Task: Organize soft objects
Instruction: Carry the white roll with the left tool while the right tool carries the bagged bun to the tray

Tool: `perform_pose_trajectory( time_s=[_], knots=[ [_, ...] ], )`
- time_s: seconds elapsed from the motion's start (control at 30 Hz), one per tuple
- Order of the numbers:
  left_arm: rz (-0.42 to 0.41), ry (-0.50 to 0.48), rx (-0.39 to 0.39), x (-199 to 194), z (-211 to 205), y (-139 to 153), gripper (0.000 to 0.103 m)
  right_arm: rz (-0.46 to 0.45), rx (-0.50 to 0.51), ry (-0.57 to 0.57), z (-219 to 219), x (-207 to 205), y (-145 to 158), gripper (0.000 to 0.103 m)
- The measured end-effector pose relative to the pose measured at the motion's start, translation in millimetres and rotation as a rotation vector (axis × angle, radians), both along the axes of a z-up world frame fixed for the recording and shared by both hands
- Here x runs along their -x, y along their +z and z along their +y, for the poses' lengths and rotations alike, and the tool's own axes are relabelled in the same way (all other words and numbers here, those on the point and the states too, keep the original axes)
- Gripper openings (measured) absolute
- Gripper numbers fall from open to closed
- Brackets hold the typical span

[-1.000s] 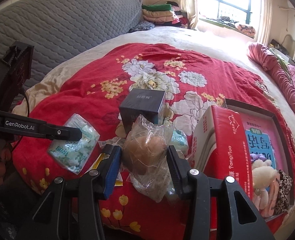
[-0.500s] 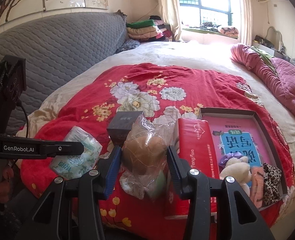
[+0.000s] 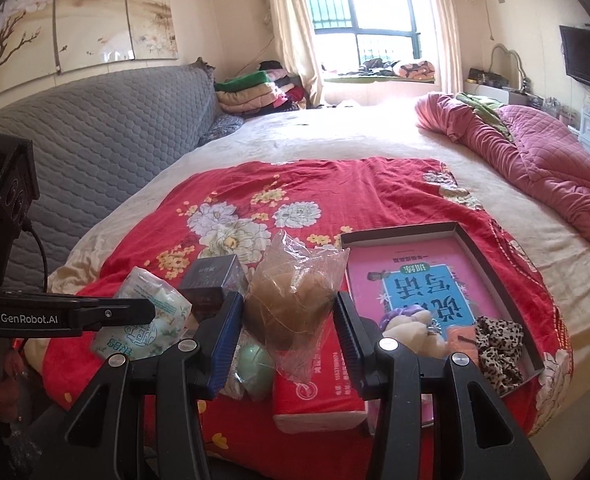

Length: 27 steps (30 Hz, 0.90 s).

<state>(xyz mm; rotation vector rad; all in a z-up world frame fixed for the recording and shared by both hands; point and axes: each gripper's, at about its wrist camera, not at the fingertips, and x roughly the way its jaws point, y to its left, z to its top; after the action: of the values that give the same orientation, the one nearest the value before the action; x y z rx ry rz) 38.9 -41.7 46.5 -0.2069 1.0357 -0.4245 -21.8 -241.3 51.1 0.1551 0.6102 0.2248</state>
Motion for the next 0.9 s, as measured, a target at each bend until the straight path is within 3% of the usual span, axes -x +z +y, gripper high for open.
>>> perform_pose_trajectory(
  time_s=[0.57,0.9],
  knots=[
    [-0.058,-0.126,-0.01,-7,-85,23,0.018,-0.035,-0.024,-0.24,-93,27,7,0.047],
    [-0.067,-0.215,-0.012,-9,-132,22,0.018,-0.024,-0.033,-0.34,-130,35,0,0.047]
  ],
)
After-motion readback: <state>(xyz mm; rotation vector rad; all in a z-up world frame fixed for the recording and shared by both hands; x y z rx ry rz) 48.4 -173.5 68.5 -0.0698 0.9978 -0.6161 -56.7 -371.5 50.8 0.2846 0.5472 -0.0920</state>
